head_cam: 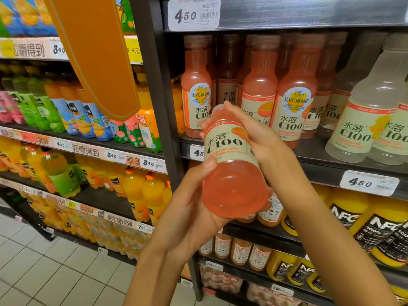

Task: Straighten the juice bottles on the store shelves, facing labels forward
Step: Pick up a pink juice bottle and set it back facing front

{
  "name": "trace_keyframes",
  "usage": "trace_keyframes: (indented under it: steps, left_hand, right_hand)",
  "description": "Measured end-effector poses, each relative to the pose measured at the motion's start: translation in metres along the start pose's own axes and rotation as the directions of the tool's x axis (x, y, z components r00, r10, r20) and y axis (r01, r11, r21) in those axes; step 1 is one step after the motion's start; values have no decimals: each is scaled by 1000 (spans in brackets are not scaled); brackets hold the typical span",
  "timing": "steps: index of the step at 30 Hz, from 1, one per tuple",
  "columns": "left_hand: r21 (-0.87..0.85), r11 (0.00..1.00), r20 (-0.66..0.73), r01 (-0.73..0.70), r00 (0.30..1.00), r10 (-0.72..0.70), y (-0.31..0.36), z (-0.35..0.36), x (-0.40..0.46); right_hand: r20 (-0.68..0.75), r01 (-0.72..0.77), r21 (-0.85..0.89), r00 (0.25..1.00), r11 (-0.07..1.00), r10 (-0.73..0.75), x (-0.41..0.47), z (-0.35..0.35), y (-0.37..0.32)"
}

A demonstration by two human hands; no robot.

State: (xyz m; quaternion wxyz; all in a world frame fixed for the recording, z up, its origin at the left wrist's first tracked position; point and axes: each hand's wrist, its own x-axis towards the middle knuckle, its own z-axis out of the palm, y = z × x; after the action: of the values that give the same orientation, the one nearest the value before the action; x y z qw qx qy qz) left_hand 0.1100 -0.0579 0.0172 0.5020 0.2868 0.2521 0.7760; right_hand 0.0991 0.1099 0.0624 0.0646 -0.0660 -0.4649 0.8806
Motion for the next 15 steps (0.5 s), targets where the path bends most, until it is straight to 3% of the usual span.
trace_keyframes:
  steps: [2,4,7,12,15]
  left_hand:
    - [75,997,-33,35,999,-33,-4,-5,3]
    - [282,958,-164,47,986,0,-8,-12,4]
    - [662,749,-214,17,963,167,-4,-18,7]
    - [806,570,-114,-158,904,412,-9,-25,11]
    - [870,456,-94,-187,845,527,-2,-32,18]
  right_hand:
    - [-6,78,41,997,996,-78,0,5,-6]
    - [-2,215,4,977,977,-215,-2,6,-15]
    - [55,419,-147,908,896,-415,-9,11,-21]
    - [108,523,-419,840,742,-531,-26,13,-19]
    - [213,551,-431,832,715,-512,-38,9,-16]
